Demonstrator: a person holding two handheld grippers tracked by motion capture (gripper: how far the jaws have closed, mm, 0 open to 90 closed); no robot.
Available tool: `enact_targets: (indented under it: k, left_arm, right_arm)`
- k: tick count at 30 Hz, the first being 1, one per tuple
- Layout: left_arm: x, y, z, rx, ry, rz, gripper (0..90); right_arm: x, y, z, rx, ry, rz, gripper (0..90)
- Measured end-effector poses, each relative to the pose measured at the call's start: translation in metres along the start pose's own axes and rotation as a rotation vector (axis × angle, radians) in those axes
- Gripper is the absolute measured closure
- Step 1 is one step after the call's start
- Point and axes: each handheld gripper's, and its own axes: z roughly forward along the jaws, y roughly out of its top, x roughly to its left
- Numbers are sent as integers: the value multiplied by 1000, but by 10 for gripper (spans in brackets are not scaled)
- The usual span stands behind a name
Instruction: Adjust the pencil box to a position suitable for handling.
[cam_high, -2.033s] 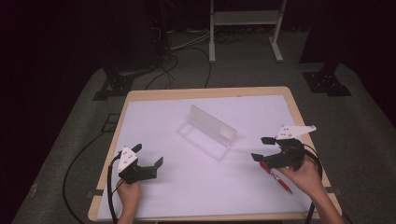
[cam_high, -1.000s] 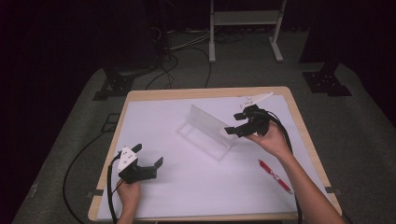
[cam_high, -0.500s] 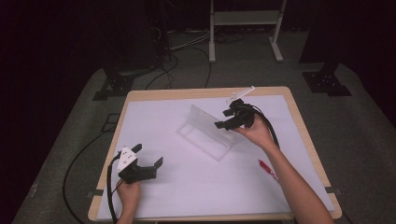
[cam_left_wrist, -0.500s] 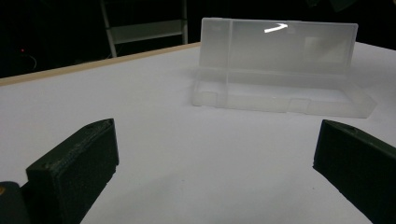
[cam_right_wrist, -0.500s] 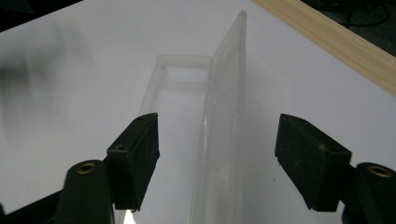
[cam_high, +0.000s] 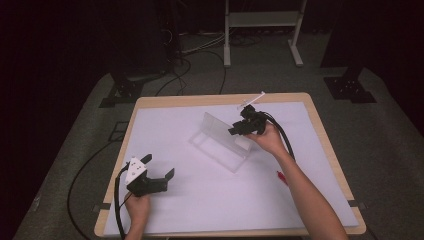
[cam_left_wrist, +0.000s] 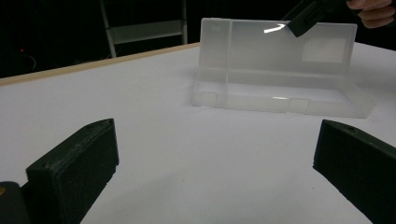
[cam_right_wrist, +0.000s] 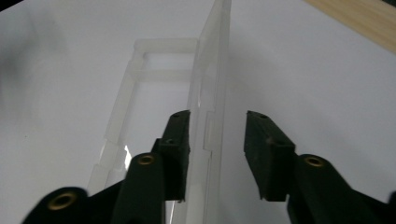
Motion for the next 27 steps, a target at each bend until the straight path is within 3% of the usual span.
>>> enact_targets:
  k: [7,17,27]
  left_arm:
    - [0,0,0,0,0,2,0]
    - [0,0,0,0,2,1,0]
    - [-1,0,0,1,2,5,0]
  right_arm:
    - [-5,-3,5,15,58,24,798]
    - [-9,-4,2,20,111,51,814]
    - [-7,-8,-27,41,176,17,814]
